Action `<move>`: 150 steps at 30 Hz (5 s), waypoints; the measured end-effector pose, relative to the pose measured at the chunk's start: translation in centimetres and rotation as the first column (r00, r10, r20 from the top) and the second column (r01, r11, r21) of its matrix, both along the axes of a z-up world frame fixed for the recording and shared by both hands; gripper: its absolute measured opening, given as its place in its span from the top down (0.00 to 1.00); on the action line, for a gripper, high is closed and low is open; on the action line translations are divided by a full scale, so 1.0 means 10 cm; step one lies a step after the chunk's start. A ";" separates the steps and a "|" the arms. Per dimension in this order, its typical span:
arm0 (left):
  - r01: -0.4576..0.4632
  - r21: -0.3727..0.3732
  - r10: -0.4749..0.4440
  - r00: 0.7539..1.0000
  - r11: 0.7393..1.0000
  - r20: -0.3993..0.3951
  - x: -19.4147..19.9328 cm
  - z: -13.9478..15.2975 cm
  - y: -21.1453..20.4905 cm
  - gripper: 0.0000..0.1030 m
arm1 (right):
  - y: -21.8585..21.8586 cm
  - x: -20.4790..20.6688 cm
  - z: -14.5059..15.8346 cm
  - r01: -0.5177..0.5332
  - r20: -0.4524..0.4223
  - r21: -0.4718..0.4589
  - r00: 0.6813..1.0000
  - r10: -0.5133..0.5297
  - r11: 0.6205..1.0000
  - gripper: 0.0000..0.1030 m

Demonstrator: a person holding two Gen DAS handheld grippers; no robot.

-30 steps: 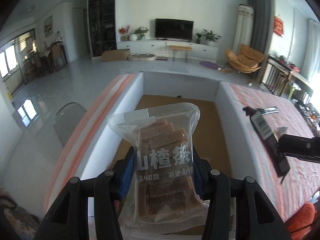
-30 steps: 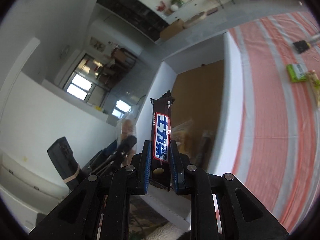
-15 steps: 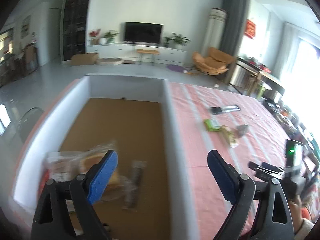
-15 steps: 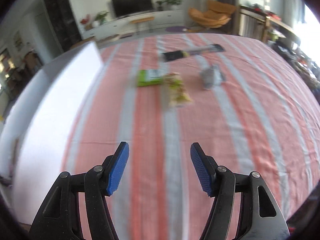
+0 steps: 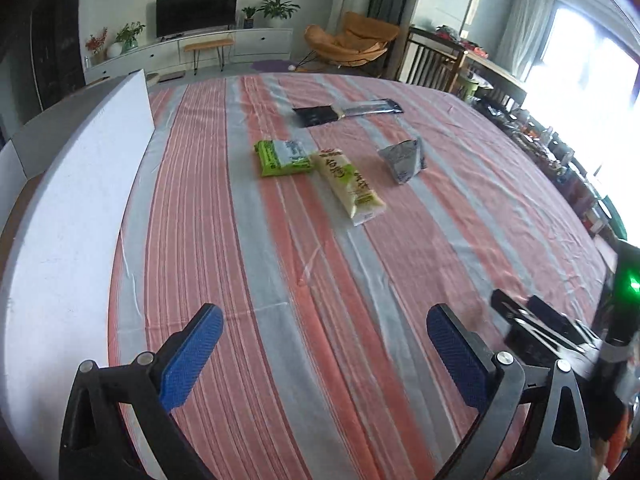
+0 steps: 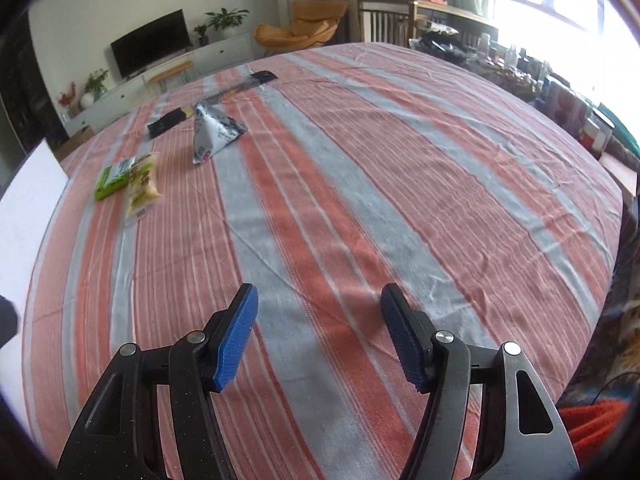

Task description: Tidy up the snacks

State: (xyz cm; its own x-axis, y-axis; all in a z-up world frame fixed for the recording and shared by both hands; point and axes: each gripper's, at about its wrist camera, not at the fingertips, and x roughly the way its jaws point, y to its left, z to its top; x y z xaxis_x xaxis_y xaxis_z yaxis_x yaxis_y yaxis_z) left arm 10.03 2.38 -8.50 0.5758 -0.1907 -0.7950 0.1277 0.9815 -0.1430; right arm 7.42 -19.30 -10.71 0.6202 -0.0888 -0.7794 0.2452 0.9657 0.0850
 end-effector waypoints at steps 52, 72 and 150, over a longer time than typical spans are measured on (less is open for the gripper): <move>-0.027 0.140 0.027 1.000 0.990 0.003 0.18 -0.41 -0.01 0.00 | 0.13 -0.01 -0.05 -0.033 -0.032 -0.072 0.999 0.031 0.997 0.16; -0.027 0.140 0.027 1.000 0.990 0.004 0.18 -0.41 -0.01 0.00 | 0.13 0.00 -0.05 -0.033 -0.032 -0.072 0.999 0.031 0.997 0.16; 0.031 0.148 -0.032 0.999 0.989 0.004 0.01 -0.41 0.22 0.00 | 0.34 0.57 0.31 -0.310 0.034 0.182 0.950 0.309 0.933 0.16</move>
